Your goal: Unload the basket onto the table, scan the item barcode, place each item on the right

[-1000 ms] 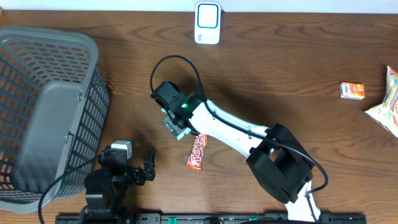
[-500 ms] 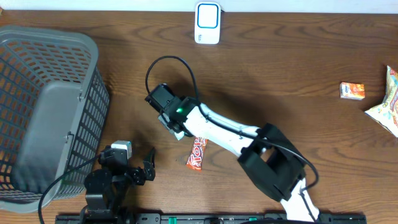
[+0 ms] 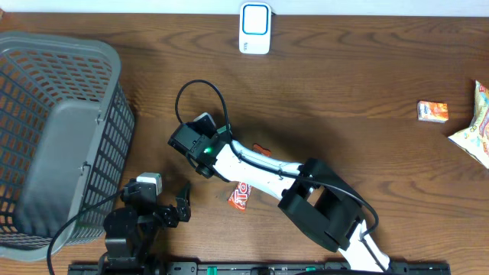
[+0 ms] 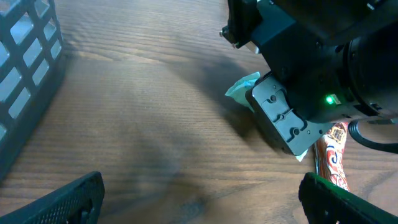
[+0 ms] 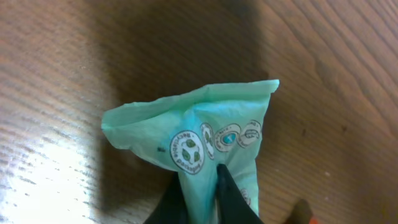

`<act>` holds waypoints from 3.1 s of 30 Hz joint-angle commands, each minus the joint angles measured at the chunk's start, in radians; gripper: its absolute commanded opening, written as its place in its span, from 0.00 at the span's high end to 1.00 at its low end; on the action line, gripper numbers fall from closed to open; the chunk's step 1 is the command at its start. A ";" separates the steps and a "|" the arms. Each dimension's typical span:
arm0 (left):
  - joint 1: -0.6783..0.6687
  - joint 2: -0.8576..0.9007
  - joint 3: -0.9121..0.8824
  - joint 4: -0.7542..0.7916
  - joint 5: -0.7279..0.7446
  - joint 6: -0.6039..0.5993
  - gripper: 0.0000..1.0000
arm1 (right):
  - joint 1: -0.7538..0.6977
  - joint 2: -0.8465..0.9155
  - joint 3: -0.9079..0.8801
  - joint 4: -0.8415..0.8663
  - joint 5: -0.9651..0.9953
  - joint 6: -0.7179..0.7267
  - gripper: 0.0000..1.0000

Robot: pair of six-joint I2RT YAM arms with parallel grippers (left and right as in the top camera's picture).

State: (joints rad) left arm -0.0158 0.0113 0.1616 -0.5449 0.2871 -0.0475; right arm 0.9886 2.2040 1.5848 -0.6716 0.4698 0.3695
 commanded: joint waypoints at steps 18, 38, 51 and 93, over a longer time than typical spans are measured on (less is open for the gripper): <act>0.003 -0.002 -0.011 -0.011 0.012 0.010 0.00 | -0.499 -0.060 0.303 -0.587 -1.455 -0.647 0.99; 0.003 -0.002 -0.010 -0.011 0.012 0.010 0.00 | -0.674 -0.060 0.249 -0.784 -1.856 -0.871 0.99; 0.003 -0.002 -0.011 -0.011 0.012 0.010 0.00 | -0.633 -0.059 0.217 -0.680 -1.168 -1.040 0.99; 0.003 -0.002 -0.010 -0.011 0.012 0.010 0.00 | -0.350 -0.064 0.005 -0.229 -0.528 -0.314 0.99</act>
State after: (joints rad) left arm -0.0158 0.0113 0.1616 -0.5453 0.2871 -0.0475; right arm 0.6353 2.1624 1.6783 -0.9485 -0.1402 0.0032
